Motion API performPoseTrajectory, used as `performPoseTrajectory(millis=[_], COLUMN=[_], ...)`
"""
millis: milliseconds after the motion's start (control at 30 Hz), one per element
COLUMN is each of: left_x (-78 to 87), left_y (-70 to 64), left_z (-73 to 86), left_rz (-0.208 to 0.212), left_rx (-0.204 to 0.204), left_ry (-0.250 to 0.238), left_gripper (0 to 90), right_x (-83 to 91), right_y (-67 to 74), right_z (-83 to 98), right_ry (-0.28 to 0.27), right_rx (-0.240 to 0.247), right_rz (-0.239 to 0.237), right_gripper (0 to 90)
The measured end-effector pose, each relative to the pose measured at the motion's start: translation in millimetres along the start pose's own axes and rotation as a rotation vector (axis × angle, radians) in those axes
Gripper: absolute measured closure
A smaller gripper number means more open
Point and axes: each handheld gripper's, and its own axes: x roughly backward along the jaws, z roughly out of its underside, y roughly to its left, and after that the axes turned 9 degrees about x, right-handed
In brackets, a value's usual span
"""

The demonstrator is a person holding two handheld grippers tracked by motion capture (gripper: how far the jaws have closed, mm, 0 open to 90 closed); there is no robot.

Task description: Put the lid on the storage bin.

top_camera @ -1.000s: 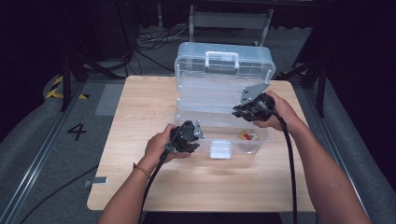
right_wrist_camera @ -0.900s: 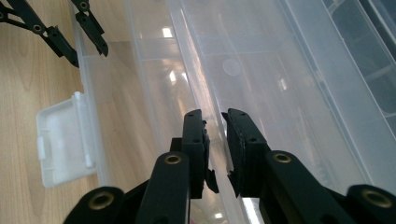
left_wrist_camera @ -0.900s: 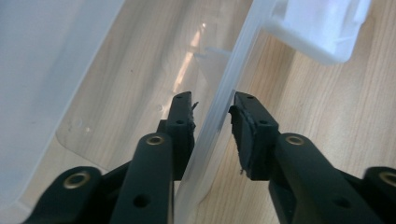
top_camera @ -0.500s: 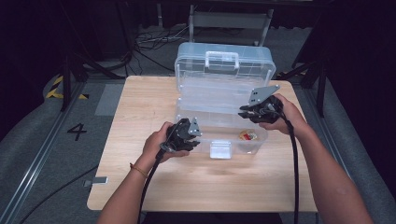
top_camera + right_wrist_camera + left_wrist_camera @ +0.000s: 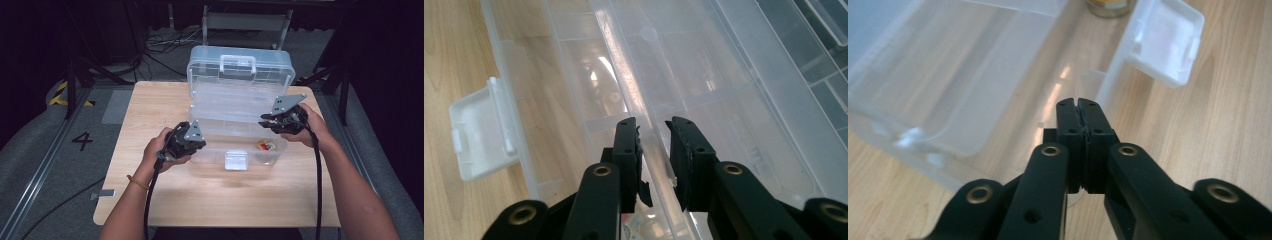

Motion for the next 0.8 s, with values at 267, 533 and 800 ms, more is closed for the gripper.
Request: performPoseTrajectory(millis=[267,533,800], left_x=[19.6,27.5,29.3], left_y=[20.4,37.1,57.8], left_z=[15.1,25.7,23.4], left_rz=[-0.056,-0.076,-0.09], left_rx=[0.105,0.199,0.269], left_ry=[-0.095,-0.192,-0.297], left_gripper=[89.9,89.8,89.7], right_x=[1.1,0.6,0.5], right_y=[1.9,4.7,6.2], right_z=[3.6,6.3,9.5], right_ry=[-0.012,-0.03,-0.049], right_rx=[-0.009,-0.018,-0.018], right_rz=[0.009,0.013,0.02], right_gripper=[74.2,73.9,73.1])
